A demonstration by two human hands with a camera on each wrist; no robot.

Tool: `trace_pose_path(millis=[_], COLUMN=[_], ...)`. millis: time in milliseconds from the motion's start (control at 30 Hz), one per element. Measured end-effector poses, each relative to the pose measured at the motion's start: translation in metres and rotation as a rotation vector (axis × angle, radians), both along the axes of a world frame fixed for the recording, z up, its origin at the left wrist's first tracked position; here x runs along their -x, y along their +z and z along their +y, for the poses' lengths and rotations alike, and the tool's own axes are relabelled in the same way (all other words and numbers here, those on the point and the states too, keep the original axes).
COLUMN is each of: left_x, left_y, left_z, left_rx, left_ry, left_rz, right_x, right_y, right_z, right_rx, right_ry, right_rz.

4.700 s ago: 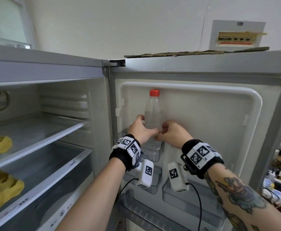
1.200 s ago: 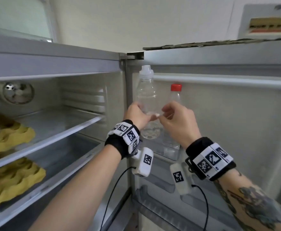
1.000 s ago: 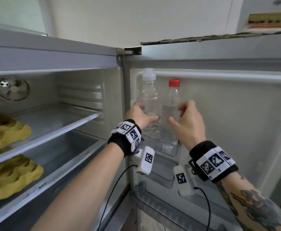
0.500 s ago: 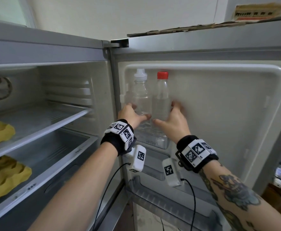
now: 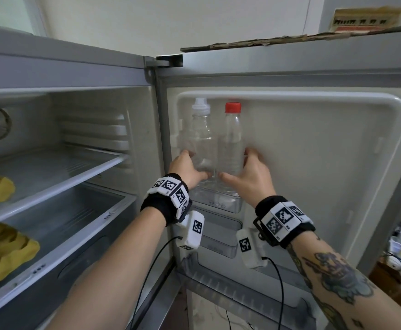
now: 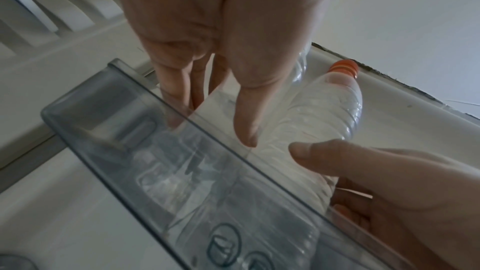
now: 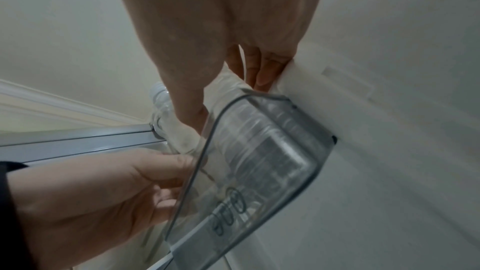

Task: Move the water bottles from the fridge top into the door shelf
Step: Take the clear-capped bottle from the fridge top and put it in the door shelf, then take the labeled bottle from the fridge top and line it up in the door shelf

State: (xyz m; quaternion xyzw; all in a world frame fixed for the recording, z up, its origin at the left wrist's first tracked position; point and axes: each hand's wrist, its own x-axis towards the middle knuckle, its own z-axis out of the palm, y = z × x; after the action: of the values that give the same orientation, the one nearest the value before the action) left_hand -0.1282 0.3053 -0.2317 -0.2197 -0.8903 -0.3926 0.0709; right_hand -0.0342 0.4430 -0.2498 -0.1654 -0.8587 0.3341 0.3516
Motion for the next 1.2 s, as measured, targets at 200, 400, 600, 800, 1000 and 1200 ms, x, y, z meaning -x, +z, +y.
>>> trace_pose_path(millis=[200, 400, 600, 800, 1000, 1200], left_x=[-0.003, -0.006, -0.014, -0.026, -0.039, -0.074], left_y=[0.002, 0.002, 0.002, 0.002, 0.052, 0.126], left_z=[0.000, 0.000, -0.001, -0.011, -0.060, -0.144], left_rx=[0.025, 0.027, 0.007, -0.146, -0.269, -0.324], left_ry=[0.006, 0.021, 0.005, 0.040, 0.129, 0.233], left_rz=[0.007, -0.010, -0.045, -0.013, 0.133, 0.343], right_x=[0.003, 0.004, -0.003, -0.030, -0.031, -0.013], right_y=[-0.001, -0.003, -0.006, -0.005, 0.036, 0.095], right_z=[0.002, 0.002, 0.000, -0.021, -0.084, -0.165], right_rx=[-0.023, -0.038, -0.007, 0.027, -0.024, 0.078], right_ry=[-0.013, -0.012, 0.024, 0.026, 0.199, 0.547], right_rz=[0.005, 0.016, 0.048, 0.290, 0.476, 0.457])
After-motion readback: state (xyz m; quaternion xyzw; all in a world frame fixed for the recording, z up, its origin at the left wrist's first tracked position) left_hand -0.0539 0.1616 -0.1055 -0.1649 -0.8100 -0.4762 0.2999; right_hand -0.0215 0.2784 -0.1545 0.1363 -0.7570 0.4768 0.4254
